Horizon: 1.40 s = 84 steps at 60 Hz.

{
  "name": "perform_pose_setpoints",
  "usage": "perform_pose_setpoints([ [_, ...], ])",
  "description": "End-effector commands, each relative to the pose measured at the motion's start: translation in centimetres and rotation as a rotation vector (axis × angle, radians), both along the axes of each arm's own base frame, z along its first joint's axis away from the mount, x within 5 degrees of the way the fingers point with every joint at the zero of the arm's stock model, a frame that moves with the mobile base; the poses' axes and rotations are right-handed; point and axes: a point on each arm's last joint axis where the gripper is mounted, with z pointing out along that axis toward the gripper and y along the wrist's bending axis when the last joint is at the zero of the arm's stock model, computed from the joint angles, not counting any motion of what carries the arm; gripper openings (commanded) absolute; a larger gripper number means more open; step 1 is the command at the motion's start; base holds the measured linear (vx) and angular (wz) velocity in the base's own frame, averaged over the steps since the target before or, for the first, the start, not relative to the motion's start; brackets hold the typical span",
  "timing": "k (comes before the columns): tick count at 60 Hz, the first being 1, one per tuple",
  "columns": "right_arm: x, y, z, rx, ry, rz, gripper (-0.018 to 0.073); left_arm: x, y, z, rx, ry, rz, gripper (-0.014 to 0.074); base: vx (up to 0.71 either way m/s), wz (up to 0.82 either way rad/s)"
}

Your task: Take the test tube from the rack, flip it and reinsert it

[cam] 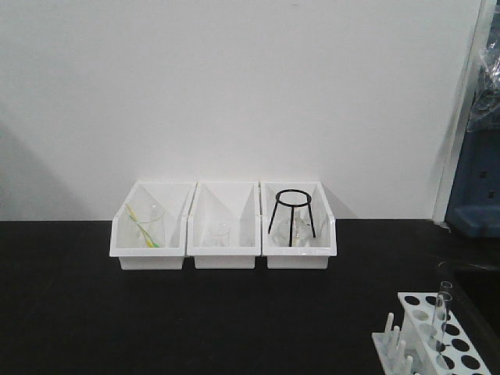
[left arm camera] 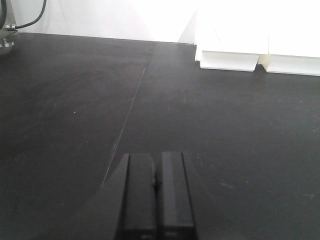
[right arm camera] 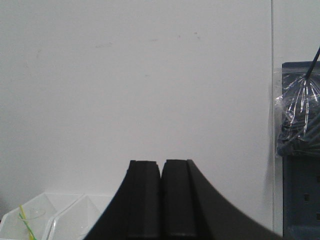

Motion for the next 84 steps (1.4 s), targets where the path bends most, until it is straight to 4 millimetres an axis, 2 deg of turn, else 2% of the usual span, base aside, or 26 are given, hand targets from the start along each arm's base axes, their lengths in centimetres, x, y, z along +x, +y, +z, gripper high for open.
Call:
perform_pose_setpoints([
  [1,3.0,0.5,2.4,-0.014,-0.015,-0.008,-0.0008,0.1,-0.1,0.7,0.006,-0.089,-0.012,-0.0006,0.0,0.0],
  [6,5.2,0.9,2.3,-0.021,0.031,-0.01,-0.0008,0.1,-0.1,0.7,0.006,-0.089,-0.012,-0.0006,0.0,0.0],
  [12,7.0,1.1,1.7,-0.026,0.042,-0.017,-0.0001,0.1,-0.1,0.7,0.006,-0.089,-0.012,-0.0006,0.0,0.0],
  [21,7.8,1.2,1.3,-0.038,0.063,-0.018,0.0064,0.1,-0.1,0.7,0.006,-0.089,-0.012,-0.0006,0.0,0.0],
  [31,7.8,1.3,1.2,-0.061,0.064,-0.021,0.0251,0.1,-0.1,0.7,0.006,-0.089,-0.012,-0.0006,0.0,0.0],
  [41,7.8,1.2,1.3,-0.077,0.048,-0.028,0.055,0.1,-0.1,0.7,0.006,-0.089,-0.012,-0.0006,0.0,0.0],
  [45,7.8,1.2,1.4,-0.075,0.037,-0.03,0.064,0.1,-0.1,0.7,0.006,-0.089,-0.012,-0.0006,0.0,0.0],
  [51,7.7,1.2,1.5,-0.051,0.034,-0.028,0.0704,0.1,-0.1,0.7,0.006,-0.089,-0.012,-0.0006,0.0,0.0],
  [55,7.9,1.2,1.4,-0.037,0.041,-0.024,0.0708,0.1,-0.1,0.7,0.006,-0.089,-0.012,-0.0006,0.0,0.0],
  [58,8.4,1.3,0.6,-0.048,0.054,-0.028,0.0702,0.1,-0.1,0.7,0.006,-0.089,-0.012,-0.0006,0.0,0.0],
  [63,9.3,1.3,-1.9,-0.062,0.078,-0.04,0.0686,0.1,-0.1,0.7,0.006,-0.089,-0.012,-0.0006,0.0,0.0],
  [69,10.0,1.2,-6.5,-0.035,0.081,-0.061,0.0646,0.1,-0.1,0.7,0.006,-0.089,-0.012,-0.0006,0.0,0.0],
  [74,10.5,1.1,-9.4,-0.018,0.11,-0.086,0.0609,0.1,-0.1,0.7,0.006,-0.089,-0.012,-0.0006,0.0,0.0],
  [80,11.7,1.1,-11.6,-0.022,0.175,-0.107,0.0571,0.1,-0.1,0.7,0.006,-0.089,-0.012,-0.0006,0.0,0.0],
  [84,12.5,1.1,-12.4,-0.031,0.18,-0.114,0.0553,0.1,-0.1,0.7,0.006,-0.089,-0.012,-0.0006,0.0,0.0],
])
